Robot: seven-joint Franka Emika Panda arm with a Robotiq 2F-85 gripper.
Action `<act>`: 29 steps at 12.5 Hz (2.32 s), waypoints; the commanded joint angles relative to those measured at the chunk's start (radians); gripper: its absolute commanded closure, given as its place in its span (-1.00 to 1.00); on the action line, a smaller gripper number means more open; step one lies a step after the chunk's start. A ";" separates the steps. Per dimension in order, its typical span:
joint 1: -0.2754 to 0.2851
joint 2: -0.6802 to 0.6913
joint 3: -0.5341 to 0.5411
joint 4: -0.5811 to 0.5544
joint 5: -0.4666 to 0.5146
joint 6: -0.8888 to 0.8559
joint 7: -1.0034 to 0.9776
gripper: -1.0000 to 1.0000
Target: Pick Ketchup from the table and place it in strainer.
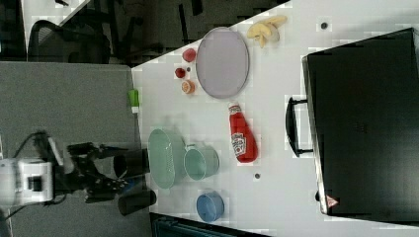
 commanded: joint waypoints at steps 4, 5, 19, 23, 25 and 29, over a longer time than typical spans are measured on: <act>-0.014 0.104 0.062 -0.081 -0.001 0.123 -0.183 -1.00; -0.014 0.118 0.073 -0.102 -0.001 0.146 -0.236 -1.00; -0.013 0.267 0.106 -0.497 -0.001 0.703 -0.893 -1.00; -0.012 0.417 0.107 -0.512 -0.002 0.851 -0.895 -1.00; -0.012 0.491 0.107 -0.512 -0.011 0.937 -0.898 -1.00; -0.012 0.601 0.105 -0.513 -0.039 1.056 -0.898 -1.00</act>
